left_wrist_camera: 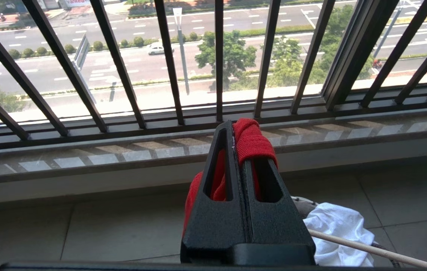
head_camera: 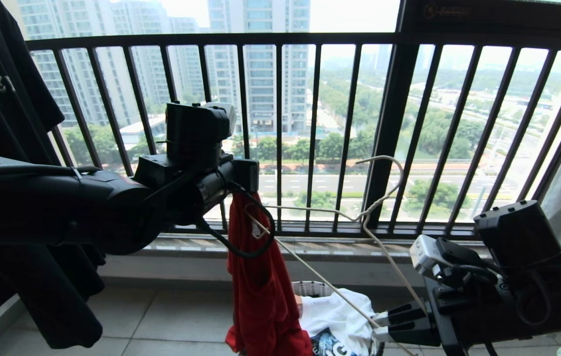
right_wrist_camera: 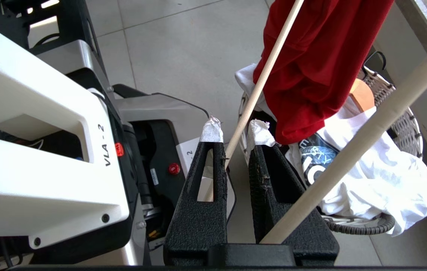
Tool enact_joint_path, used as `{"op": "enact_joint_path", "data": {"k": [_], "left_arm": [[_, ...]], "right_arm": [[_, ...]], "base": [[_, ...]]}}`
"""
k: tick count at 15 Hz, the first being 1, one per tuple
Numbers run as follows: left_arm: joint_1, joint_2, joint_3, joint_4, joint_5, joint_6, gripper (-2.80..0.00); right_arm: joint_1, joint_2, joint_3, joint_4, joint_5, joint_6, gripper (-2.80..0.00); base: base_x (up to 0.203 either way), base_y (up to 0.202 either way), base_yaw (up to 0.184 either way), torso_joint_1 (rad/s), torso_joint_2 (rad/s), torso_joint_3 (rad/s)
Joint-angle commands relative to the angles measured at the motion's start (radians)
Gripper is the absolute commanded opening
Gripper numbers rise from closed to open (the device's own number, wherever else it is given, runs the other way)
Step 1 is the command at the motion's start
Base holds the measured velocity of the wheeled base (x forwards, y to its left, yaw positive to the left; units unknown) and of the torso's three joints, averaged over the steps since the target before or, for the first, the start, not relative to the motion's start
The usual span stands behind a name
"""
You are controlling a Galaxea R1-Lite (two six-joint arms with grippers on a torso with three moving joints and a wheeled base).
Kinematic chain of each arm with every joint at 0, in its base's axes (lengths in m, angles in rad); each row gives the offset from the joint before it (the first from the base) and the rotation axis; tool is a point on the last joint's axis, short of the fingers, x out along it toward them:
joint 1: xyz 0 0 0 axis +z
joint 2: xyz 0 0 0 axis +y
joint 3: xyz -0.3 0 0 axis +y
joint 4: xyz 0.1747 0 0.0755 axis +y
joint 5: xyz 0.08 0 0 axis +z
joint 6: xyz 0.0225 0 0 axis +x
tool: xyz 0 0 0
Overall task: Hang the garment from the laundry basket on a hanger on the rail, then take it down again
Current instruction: Hang the clothes on the clothes rack
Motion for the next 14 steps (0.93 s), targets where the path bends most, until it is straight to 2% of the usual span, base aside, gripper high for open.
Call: {"op": "enact_joint_path", "data": {"k": [1, 3, 7, 11, 14], "left_arm": [[-0.012, -0.014, 0.004, 0.013, 0.002, -0.001, -2.80], [-0.015, -0.029, 0.005, 0.048, -0.001, -0.005, -2.80], [-0.032, -0.050, 0.014, 0.135, -0.138, -0.056, -2.80], [-0.030, -0.050, 0.012, 0.157, -0.197, -0.069, -2.80], [0.010, -0.071, -0.005, 0.207, -0.281, -0.070, -2.80]], "right_arm": [[-0.001, 0.013, -0.011, -0.039, 0.003, 0.045, -2.80], [-0.037, 0.015, -0.003, -0.120, -0.020, 0.069, -2.80], [-0.038, 0.014, 0.016, -0.125, -0.039, 0.056, -2.80], [-0.024, 0.014, 0.060, -0.125, -0.036, -0.042, -2.80], [-0.025, 0.008, 0.097, -0.122, -0.038, -0.128, -2.80]], "base": [[0.000, 0.000, 0.000, 0.000, 0.00, 0.000], [0.000, 0.000, 0.000, 0.000, 0.00, 0.000], [0.000, 0.000, 0.000, 0.000, 0.00, 0.000], [0.000, 0.000, 0.000, 0.000, 0.00, 0.000], [0.000, 0.000, 0.000, 0.000, 0.00, 0.000]]}}
